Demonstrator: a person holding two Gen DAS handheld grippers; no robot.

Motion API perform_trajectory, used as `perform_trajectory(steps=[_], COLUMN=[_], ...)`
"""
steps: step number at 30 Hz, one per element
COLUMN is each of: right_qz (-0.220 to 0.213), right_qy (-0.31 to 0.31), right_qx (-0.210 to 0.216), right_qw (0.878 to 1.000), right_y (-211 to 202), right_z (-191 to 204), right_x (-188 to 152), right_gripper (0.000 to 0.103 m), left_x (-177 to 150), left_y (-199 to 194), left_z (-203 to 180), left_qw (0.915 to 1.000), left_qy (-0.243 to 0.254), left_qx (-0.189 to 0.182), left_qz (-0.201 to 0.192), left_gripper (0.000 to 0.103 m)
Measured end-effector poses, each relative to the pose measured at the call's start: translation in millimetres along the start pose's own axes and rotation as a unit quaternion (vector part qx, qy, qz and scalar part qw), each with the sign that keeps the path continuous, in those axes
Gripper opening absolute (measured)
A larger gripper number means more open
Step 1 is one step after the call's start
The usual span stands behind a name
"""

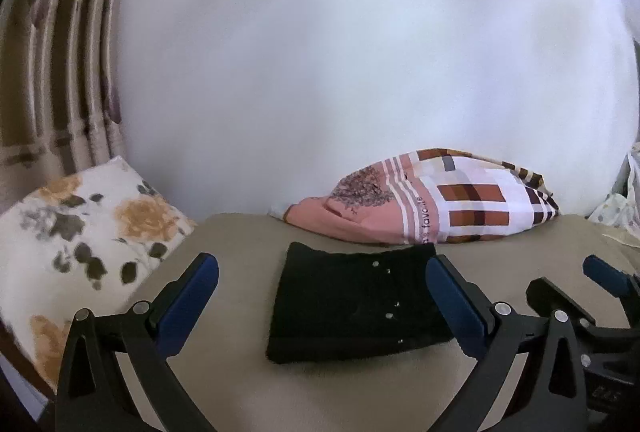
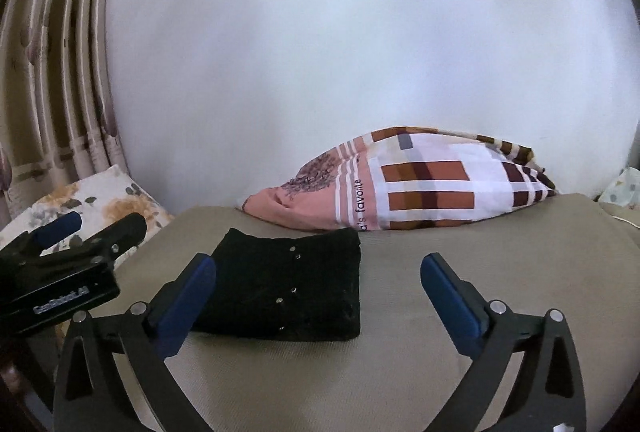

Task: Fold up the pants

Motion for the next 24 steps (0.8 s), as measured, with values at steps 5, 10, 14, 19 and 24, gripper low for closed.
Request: perform_trajectory(steps=[5, 10, 14, 19, 24], right_qz=[-0.009, -0.016, -0.02, -0.024, -0.031], right_qy=[0.009, 0.016, 0.015, 0.011, 0.014], right_qx=[0.004, 0.005, 0.005, 0.008, 0.01], right_qw=[1.0, 1.0, 1.0, 1.0, 0.999], right_y=[-27.4, -46.4, -57.9, -66.5, -75.0], right_z=[-1.5, -2.9, -2.0, 0.9, 3.0], right_x=[5.5, 9.3, 10.5, 13.8, 16.8], right_gripper=[0.102, 0.102, 0.102, 0.102, 0.102], left_x=[9.9, 21.7, 28.8, 31.9, 35.9], left_y=[-33.1, -53.0, -57.7, -64.4, -79.6], left_z=[4.2, 11.3, 17.1, 9.9, 11.0], left_qw=[0.9994, 0.9992, 0.9976, 0.9987, 0.9974], left_qy=[0.003, -0.024, -0.04, -0.023, -0.048], left_qx=[0.022, 0.001, 0.042, 0.029, 0.001], left_qz=[-0.027, -0.032, -0.037, -0.035, -0.054], left_gripper=[0.103, 0.103, 0.103, 0.103, 0.103])
Point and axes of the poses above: each gripper's, at about its wrist camera, not at the fingertips, and y roughly the way its jaws point, z to its left, x to its top, the point moved 6 cm from there along y, roughly the way its jaws point, and after that the axes turned 7 degrees about x, right-handed, at the moved point
